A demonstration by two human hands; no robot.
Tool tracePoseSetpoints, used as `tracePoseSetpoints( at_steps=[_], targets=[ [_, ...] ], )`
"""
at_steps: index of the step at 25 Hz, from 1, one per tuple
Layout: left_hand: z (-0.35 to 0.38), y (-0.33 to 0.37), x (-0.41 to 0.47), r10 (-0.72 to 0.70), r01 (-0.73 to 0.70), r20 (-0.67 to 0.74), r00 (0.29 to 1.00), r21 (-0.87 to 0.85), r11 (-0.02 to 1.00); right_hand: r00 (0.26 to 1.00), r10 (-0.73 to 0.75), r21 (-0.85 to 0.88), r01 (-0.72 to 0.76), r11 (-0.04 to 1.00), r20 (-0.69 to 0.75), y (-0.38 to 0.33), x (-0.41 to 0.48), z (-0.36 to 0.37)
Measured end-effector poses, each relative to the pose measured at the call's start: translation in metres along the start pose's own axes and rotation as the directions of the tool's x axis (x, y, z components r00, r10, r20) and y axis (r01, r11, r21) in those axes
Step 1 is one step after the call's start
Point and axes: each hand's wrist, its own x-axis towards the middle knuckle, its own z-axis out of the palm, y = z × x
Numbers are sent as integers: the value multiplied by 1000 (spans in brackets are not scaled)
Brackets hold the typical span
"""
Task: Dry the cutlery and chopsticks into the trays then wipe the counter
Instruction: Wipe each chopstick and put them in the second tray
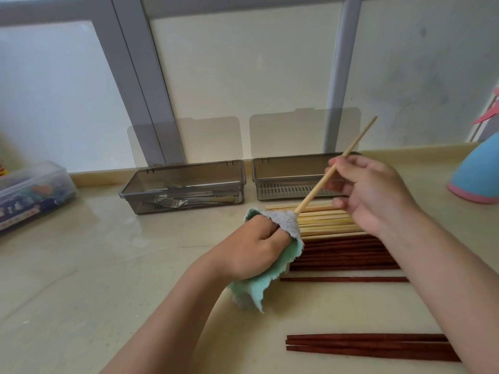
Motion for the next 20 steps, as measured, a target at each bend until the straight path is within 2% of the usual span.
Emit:
tracePoseSetpoints(
  at_steps=[2,3,5,7,8,9,11,12,13,17,20],
  targets=[
    [-1,-4,-1,-27,26,-33,999,-36,999,990,-85,131,100,986,-116,-15,10,-9],
    [-2,-5,-2,-52,46,-77,996,-74,996,969,-175,121,197,973,-172,-22,14,-12],
    [-4,-10,-2,-98,69,-199,975,-145,987,881,-428,-95,417,904,-204,-30,23,-12],
    [-5,-14,1,-135,78,-287,948,-202,976,753,-656,-433,576,694,-51,-27,36,-3],
    [-6,-16,2,-146,77,-309,940,-224,972,712,-697,-576,606,548,85,-23,44,3],
    [-6,-18,3,-154,78,-322,934,-236,969,704,-670,-694,604,393,233,-17,53,9],
    [-5,-20,3,-166,88,-337,927,-234,968,757,-496,-837,538,100,426,-8,69,16],
    [-4,-20,2,-167,89,-341,925,-233,968,796,-402,-869,495,4,452,-5,77,17],
    [-4,-20,2,-169,91,-344,924,-232,968,837,-321,-890,453,-49,444,-3,83,17],
    [-5,-24,5,-178,96,-350,920,-239,966,929,-116,-935,341,-97,350,4,100,17],
    [-6,-27,7,-186,99,-351,918,-251,963,942,-115,-949,310,-51,314,6,96,17]
  ],
)
